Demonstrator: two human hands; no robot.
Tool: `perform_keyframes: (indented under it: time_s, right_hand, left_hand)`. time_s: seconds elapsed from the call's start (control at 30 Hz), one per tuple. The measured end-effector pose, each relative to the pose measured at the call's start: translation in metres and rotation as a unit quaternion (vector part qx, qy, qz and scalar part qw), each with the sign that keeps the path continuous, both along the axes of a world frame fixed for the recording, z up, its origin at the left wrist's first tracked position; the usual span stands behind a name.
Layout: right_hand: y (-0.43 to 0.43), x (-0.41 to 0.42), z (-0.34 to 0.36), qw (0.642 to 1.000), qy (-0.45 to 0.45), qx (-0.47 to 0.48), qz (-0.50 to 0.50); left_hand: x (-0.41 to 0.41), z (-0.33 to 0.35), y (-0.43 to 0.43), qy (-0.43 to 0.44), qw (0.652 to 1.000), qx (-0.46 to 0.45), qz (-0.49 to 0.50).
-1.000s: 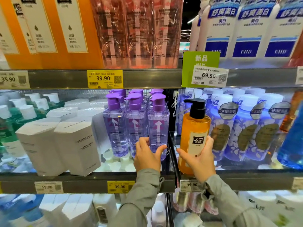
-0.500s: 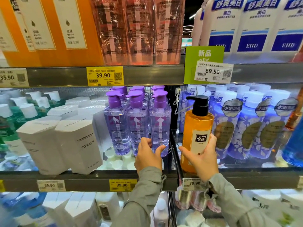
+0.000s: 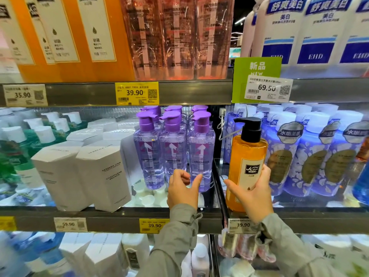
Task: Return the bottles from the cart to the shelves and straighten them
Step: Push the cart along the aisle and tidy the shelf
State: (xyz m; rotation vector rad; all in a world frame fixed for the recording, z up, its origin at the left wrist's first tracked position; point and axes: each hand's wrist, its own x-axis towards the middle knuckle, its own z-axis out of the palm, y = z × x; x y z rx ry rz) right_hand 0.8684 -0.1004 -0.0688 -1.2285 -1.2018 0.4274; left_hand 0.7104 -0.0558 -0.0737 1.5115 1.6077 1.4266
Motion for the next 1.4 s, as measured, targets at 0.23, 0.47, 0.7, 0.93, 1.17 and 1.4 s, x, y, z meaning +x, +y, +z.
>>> perform_keyframes:
  time_s: [0.23,0.47,0.7,0.93,1.17,1.4]
  right_hand:
    - [0.0,0.0,0.001,1.0,0.002,-0.001,-0.007]
    - [-0.001,-0.001,0.002,1.0,0.008,-0.007,-0.005]
    - [-0.008,0.0,0.009,0.999,0.025,-0.028,0.027]
    - [-0.01,0.001,0.017,0.999,0.024,-0.018,0.016]
    - [-0.016,-0.008,0.035,0.999,0.037,0.026,-0.004]
    - [-0.039,-0.022,0.05,0.998,0.012,0.053,0.026]
  left_hand:
    - [0.003,-0.002,0.008,-0.011,1.0,-0.026,0.0]
    - [0.006,0.005,0.001,-0.003,0.998,-0.047,0.039]
    - [0.002,0.005,-0.004,-0.029,0.999,-0.02,-0.017]
    - [-0.017,0.03,-0.002,0.001,0.993,0.034,-0.109]
    - [-0.029,0.06,-0.009,0.068,0.987,0.068,-0.127]
    - [-0.039,0.079,-0.041,0.08,0.986,0.074,-0.128]
